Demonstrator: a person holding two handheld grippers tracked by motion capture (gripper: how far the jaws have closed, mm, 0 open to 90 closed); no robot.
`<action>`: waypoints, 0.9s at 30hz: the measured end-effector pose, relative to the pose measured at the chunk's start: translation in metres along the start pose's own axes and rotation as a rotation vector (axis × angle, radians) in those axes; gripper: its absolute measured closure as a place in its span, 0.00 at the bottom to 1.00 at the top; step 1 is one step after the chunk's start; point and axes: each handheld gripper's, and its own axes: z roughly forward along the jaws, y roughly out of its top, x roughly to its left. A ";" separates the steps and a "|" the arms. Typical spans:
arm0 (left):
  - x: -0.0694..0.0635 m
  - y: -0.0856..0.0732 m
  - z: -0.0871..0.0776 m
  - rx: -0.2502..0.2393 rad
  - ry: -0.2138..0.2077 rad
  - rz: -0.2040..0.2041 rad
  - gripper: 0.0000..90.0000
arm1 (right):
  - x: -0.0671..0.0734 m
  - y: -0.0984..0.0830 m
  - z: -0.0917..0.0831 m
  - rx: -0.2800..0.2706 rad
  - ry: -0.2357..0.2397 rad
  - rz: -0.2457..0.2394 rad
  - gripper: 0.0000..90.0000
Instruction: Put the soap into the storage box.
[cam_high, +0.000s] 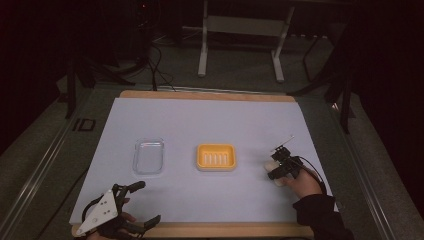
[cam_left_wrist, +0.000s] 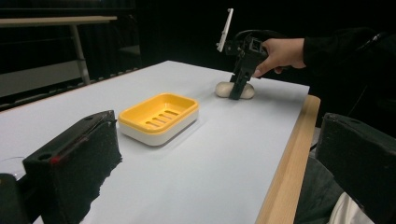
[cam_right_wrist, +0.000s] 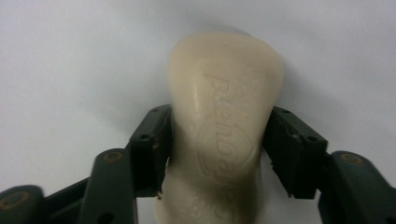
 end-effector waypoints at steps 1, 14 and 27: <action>0.000 0.000 0.000 0.001 0.000 0.000 0.00 | 0.000 0.000 0.000 0.001 0.003 0.004 0.52; 0.000 0.000 0.001 0.007 0.002 0.001 0.00 | -0.001 0.002 0.000 0.017 0.025 -0.012 0.55; 0.000 0.000 0.001 0.007 0.001 0.000 0.00 | -0.005 0.011 -0.011 0.019 0.042 -0.070 0.55</action>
